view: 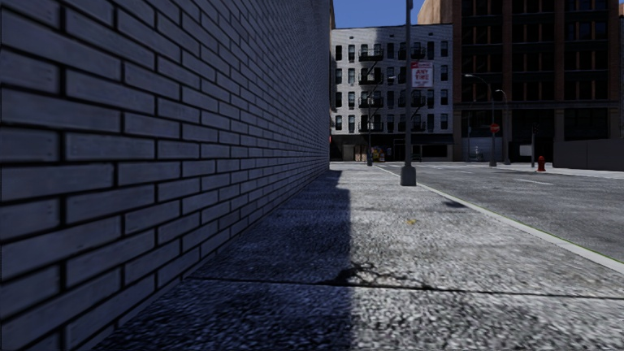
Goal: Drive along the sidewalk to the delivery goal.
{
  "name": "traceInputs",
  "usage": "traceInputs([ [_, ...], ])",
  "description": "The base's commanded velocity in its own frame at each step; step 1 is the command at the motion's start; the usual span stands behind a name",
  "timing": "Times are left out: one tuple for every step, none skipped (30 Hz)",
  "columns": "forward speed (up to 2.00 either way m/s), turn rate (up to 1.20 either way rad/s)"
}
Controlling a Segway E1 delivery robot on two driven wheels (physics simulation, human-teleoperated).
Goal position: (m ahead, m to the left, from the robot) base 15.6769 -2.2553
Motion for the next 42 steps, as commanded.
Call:
traceInputs([
  [0.95,-1.14],
  [0.95,-1.2],
  [0.92,-1.2],
  [0.92,-1.2],
  [0.87,-1.2],
  [0.85,-1.2],
  [0.84,0.0],
  [0.84,0.0],
  [0.83,0.0],
  [0.83,0.0],
  [0.83,0.0],
  [0.83,0.0],
  [0.83,0.0],
  [0.83,0.0],
  [0.83,0.0],
  [0.83,0.0],
  [0.82,0.0],
  [0.82,0.0],
  [0.82,0.0],
  [0.82,0.0],
  [0.82,0.0],
  [0.82,0.0],
  [0.82,0.0],
  [0.82,0.0],
  [0.82,0.0],
  [0.82,0.0],
  [0.82,0.0],
  [0.82,0.0],
  [0.81,0.0],
  [0.8,-0.47],
  [0.8,-0.72],
  [0.8,-0.88],
  [0.8,-0.92],
  [0.8,-0.55],
  [0.8,-0.55],
  [0.8,0.0],
  [0.8,0.0],
  [0.8,0.0],
  [0.8,0.0],
  [0.8,0.0],
  [0.8,0.0],
  [0.78,-0.41],
])
